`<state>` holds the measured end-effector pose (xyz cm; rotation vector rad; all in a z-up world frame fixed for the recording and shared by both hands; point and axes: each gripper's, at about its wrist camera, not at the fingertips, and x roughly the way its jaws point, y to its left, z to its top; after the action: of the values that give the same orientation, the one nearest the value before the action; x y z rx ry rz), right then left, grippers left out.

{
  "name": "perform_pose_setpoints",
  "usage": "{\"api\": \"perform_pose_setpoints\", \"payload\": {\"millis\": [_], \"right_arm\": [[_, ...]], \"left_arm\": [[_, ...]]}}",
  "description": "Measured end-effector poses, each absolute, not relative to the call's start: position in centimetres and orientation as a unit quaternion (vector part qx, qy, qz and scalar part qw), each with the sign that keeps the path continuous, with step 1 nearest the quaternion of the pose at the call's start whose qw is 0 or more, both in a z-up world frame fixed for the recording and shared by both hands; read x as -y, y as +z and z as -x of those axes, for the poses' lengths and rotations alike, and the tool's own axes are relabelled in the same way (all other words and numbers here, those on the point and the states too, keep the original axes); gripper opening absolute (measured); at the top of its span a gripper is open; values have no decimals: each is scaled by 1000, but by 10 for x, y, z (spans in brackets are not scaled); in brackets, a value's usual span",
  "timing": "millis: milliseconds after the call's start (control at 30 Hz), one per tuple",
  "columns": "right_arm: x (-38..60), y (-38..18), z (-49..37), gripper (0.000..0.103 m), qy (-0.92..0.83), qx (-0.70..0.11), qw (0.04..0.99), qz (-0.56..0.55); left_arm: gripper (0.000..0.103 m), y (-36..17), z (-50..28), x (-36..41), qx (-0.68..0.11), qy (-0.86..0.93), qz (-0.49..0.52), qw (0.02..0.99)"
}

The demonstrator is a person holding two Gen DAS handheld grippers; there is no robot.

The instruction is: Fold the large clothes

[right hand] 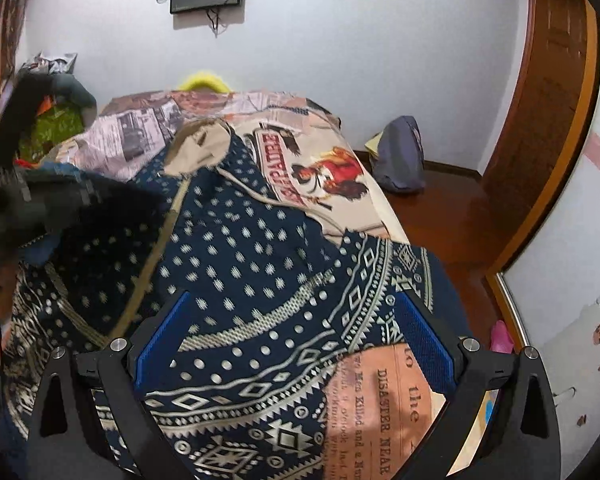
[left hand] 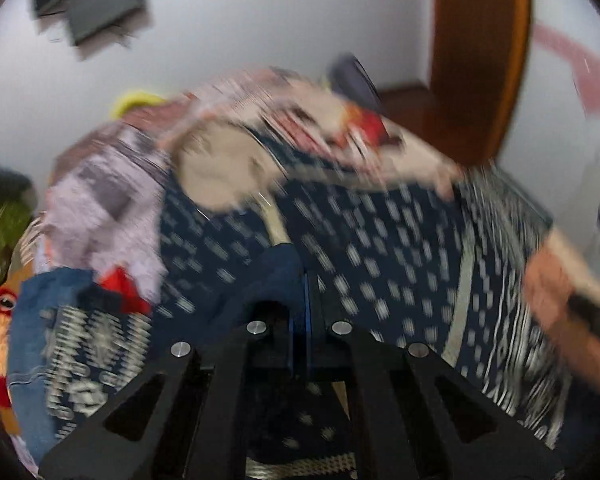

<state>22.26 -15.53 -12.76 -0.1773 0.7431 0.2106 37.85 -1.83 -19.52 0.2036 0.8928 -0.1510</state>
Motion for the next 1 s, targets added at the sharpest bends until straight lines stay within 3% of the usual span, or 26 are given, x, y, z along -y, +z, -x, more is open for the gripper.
{"api": "perform_pose_setpoints", "payload": {"millis": [133, 200, 267, 500, 733, 867, 1000], "right_arm": [[156, -141, -228, 99, 100, -381, 914, 91], [155, -144, -229, 99, 103, -386, 912, 93], [152, -145, -228, 99, 107, -386, 911, 98], [138, -136, -224, 99, 113, -375, 912, 118], [101, -118, -224, 99, 148, -358, 911, 141], [63, -116, -221, 99, 184, -345, 903, 176], [18, -128, -220, 99, 223, -346, 886, 216]], "left_arm": [[12, -229, -371, 32, -480, -100, -127, 862], [42, -239, -366, 36, -500, -126, -127, 847], [55, -241, -357, 37, -504, -145, -122, 842], [62, -211, -310, 19, -478, -150, -122, 857], [71, -167, -270, -60, -435, -24, -100, 895], [80, -161, -249, -109, -420, 35, -94, 902], [80, -174, -239, -154, -441, 71, -46, 894]]}}
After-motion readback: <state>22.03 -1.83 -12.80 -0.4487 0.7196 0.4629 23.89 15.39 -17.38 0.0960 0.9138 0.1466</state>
